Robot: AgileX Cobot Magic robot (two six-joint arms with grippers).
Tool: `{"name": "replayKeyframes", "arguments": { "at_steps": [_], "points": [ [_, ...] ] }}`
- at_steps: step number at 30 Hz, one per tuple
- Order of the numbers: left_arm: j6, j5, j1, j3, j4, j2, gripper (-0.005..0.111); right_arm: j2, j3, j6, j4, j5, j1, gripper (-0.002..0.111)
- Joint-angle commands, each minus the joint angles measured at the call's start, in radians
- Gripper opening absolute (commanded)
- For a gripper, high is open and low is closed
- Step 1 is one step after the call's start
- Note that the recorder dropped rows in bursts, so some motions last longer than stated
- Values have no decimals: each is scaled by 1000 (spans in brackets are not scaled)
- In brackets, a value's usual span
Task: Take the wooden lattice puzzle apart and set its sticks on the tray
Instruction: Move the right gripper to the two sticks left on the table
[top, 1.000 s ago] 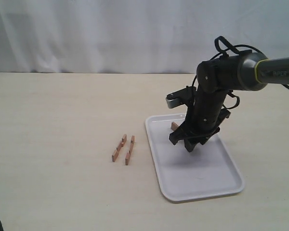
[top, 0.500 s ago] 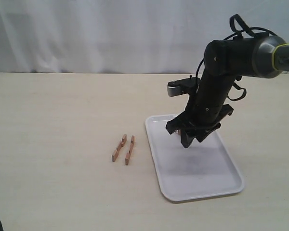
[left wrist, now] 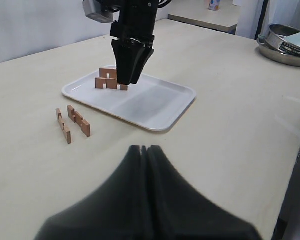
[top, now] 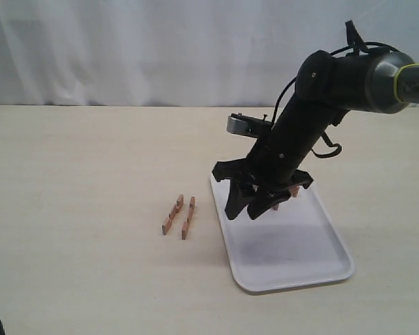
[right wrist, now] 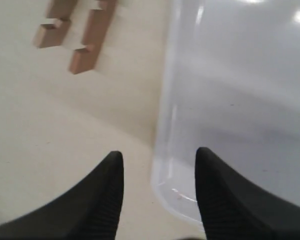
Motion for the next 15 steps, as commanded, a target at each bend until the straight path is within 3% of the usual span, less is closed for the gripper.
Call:
{"name": "replayKeyframes", "arguments": {
  "at_steps": [1, 10, 15],
  "points": [
    [-3, -5, -3, 2, -4, 0, 0, -3, -2, -54, 131, 18, 2, 44],
    [-3, -5, -3, 2, -4, 0, 0, -3, -2, -38, 116, -55, 104, 43],
    [-3, -5, -3, 2, -4, 0, 0, -3, -2, 27, -33, -131, 181, 43]
  ]
}}
